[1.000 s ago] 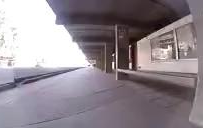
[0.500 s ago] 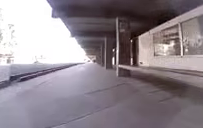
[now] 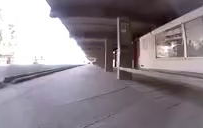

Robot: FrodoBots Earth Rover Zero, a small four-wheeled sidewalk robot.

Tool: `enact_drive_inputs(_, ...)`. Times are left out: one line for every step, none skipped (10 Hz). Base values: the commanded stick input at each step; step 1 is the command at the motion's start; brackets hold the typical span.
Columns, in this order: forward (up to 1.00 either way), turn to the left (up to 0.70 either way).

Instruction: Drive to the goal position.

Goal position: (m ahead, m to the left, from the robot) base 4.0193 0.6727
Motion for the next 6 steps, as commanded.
enact_drive_inputs(0.5, 0.0)
enact_drive_inputs(0.5, 0.0)
enact_drive_inputs(0.5, 0.0)
enact_drive_inputs(0.5, 0.0)
enact_drive_inputs(0.5, 0.0)
enact_drive_inputs(0.5, 0.0)
